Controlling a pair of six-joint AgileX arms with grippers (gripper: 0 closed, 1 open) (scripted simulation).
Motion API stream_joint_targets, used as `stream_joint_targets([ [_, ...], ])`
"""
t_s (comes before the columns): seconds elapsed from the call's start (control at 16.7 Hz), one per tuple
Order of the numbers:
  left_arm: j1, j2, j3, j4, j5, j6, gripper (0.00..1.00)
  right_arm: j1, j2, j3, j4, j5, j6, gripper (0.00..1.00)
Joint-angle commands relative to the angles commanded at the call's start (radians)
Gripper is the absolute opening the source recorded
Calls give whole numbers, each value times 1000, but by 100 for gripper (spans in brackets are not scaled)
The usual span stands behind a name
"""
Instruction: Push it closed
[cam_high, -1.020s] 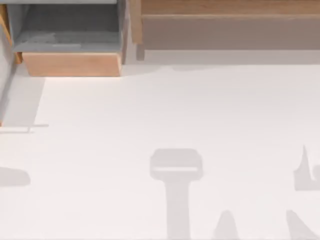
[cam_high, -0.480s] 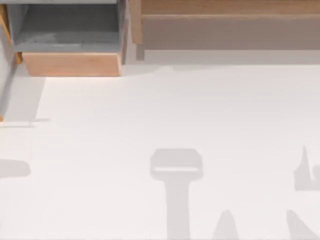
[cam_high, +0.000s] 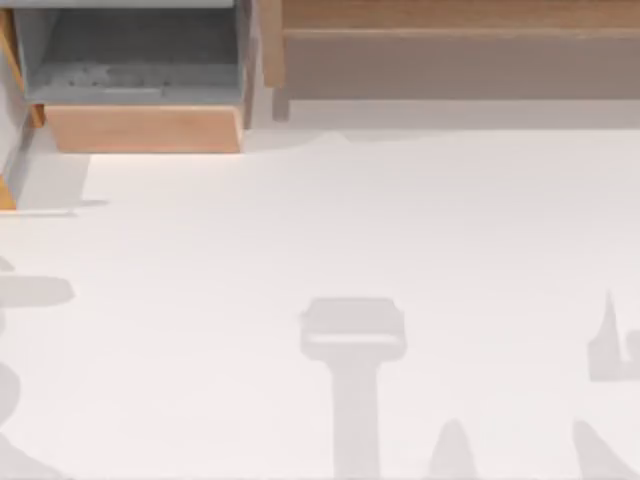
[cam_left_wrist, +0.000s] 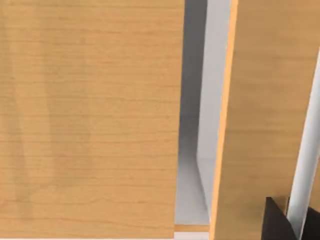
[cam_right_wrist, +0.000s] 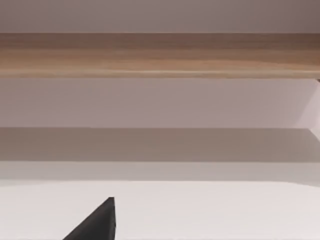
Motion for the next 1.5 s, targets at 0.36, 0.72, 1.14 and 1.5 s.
stream_joint_targets([
  [0.36,-19,26,59,-31,-18,3,0,0,0,0,0,0,0,100],
  [0.72,-82,105,233,-130,-82,-4,0,0,0,0,0,0,0,100],
  [1.14,-91,124,272,-156,-92,-4,0,0,0,0,0,0,0,100],
  [1.5,-138,213,463,-258,-137,-7,0,0,0,0,0,0,0,100],
])
